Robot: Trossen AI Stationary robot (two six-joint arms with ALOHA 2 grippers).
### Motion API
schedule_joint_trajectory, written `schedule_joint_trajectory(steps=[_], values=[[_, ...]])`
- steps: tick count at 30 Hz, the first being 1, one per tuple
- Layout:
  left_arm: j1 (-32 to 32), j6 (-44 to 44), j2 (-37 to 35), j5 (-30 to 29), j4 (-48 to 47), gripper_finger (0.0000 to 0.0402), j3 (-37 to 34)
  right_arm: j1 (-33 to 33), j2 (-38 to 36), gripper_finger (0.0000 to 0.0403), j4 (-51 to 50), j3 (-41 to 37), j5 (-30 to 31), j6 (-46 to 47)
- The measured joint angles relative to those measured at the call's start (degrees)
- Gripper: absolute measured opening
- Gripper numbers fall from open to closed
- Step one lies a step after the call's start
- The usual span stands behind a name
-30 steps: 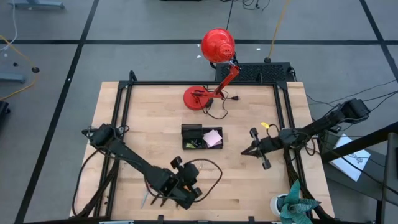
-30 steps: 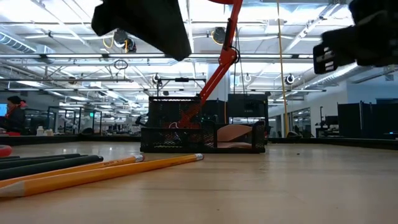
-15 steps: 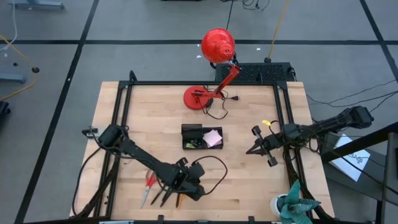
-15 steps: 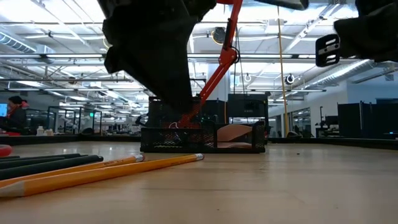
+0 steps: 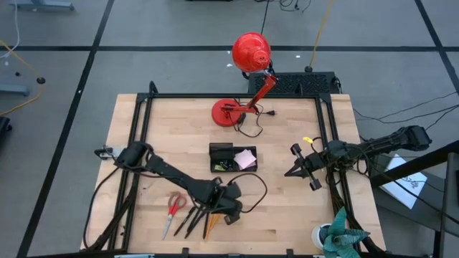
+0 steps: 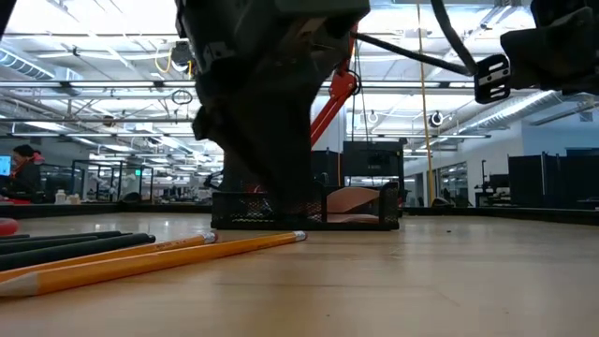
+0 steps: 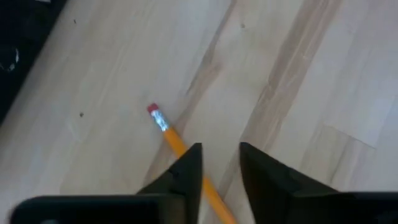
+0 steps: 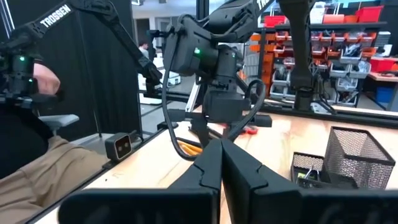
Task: Pick and place office supplies into organizer
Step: Put the right yellow pencil into the desk organizer
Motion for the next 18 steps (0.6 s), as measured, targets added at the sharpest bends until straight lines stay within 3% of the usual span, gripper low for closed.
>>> schedule_joint_trajectory(steps=[5,8,12,18], values=[[0.9,0.28,-0.02,-0.08,0.13,0.0205,0.0,0.0,0.0,0.0,0.03,-0.01,0.02,0.01],[1.62,-0.77,-0.02,0.62,0.33,0.0235,0.0,0.0,0.0,0.0,0.01,-0.02,0.02,0.03],[2.33,-0.83,-0.02,0.89,-0.4,0.0244,0.0,0.0,0.0,0.0,-0.04,-0.02,0.04,0.05],[2.19,-0.48,-0.02,0.9,-5.64,0.0227,0.0,0.0,0.0,0.0,-0.09,-0.02,0.09,0.27]])
